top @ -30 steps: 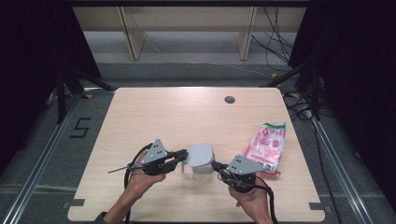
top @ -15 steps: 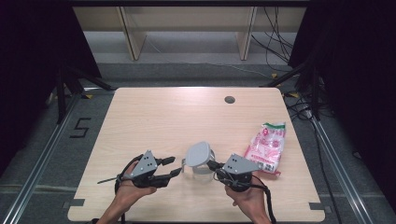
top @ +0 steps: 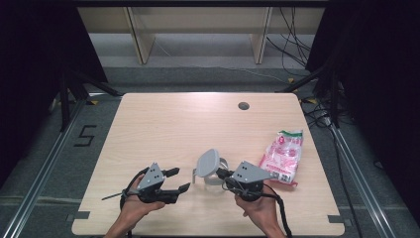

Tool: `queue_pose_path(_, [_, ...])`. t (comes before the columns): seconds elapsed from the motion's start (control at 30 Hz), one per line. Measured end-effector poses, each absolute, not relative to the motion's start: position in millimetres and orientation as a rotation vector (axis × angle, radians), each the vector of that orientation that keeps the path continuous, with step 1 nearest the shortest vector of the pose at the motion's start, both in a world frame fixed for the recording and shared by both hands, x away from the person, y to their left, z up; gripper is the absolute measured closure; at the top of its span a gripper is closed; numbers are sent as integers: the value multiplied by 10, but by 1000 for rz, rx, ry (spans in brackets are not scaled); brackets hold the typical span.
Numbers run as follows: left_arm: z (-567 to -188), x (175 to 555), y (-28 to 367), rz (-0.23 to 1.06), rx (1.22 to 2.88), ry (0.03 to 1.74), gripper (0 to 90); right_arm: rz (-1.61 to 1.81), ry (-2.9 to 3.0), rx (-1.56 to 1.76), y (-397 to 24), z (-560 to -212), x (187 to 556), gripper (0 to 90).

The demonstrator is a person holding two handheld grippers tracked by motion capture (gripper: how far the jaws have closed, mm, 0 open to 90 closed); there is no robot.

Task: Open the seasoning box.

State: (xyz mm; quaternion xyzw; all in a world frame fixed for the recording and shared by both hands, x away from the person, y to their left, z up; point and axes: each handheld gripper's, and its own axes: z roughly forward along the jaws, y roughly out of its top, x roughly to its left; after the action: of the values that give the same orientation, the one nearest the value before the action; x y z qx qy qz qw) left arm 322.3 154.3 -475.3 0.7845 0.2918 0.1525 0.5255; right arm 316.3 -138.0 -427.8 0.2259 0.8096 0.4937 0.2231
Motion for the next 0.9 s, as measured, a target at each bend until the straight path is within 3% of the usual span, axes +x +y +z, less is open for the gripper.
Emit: queue_pose_path(0.9, [-4903,3121,1651,374,1878,746,289,1392,2254,569,-1160,-4220,3193,900])
